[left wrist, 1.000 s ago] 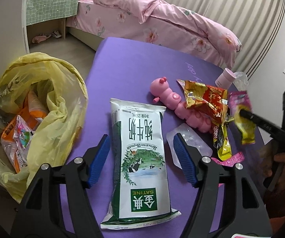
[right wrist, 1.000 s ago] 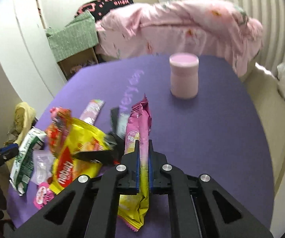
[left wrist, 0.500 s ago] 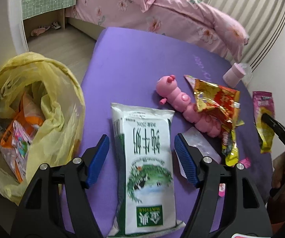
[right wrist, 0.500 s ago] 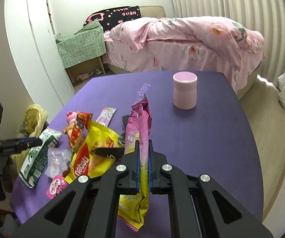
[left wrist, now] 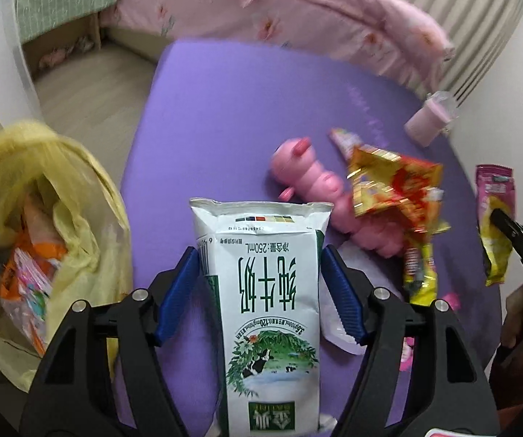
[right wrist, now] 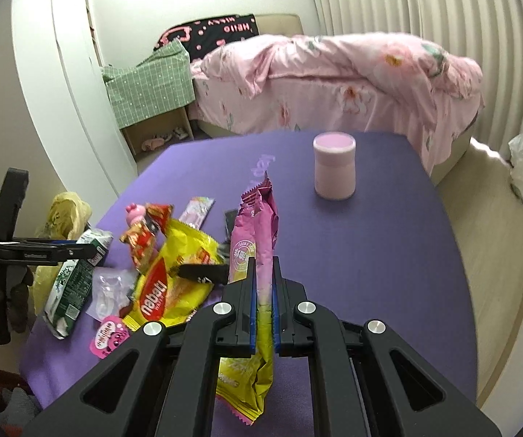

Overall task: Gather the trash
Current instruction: 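Carry the milk carton and pink wrapper into the yellow bag and release both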

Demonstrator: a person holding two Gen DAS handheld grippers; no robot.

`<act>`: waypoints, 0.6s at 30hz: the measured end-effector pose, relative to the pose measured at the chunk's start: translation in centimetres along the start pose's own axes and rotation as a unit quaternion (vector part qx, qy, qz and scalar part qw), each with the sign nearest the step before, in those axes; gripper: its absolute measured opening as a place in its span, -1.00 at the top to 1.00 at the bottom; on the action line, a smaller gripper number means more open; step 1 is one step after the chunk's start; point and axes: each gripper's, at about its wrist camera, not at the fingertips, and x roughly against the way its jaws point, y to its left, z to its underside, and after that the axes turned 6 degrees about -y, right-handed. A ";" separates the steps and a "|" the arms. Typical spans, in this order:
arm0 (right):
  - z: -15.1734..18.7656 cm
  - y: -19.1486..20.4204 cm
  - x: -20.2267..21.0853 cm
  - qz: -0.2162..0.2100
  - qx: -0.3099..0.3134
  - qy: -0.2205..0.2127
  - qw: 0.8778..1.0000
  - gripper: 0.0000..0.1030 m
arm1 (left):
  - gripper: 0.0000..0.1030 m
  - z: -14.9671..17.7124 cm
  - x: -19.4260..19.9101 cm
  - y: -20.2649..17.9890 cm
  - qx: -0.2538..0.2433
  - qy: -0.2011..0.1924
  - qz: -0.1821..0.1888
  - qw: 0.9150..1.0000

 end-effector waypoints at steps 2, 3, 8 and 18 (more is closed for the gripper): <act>-0.4 0.3 0.8 -0.001 0.005 -0.011 1.000 0.85 | -0.26 -0.1 1.8 -0.4 -0.008 -0.026 0.004 1.000; -0.7 0.6 1.3 -0.002 0.008 -0.018 1.000 0.85 | -0.26 -0.2 3.3 -0.7 -0.014 -0.050 0.006 0.999; -2.0 1.9 3.1 -0.014 0.018 -0.047 0.999 0.85 | -0.25 -0.3 9.3 -1.8 -0.036 -0.155 0.001 0.987; -4.7 6.8 4.9 -0.057 0.048 -0.093 0.993 0.85 | -0.21 0.2 17.0 -0.6 -0.030 -0.271 -0.023 0.962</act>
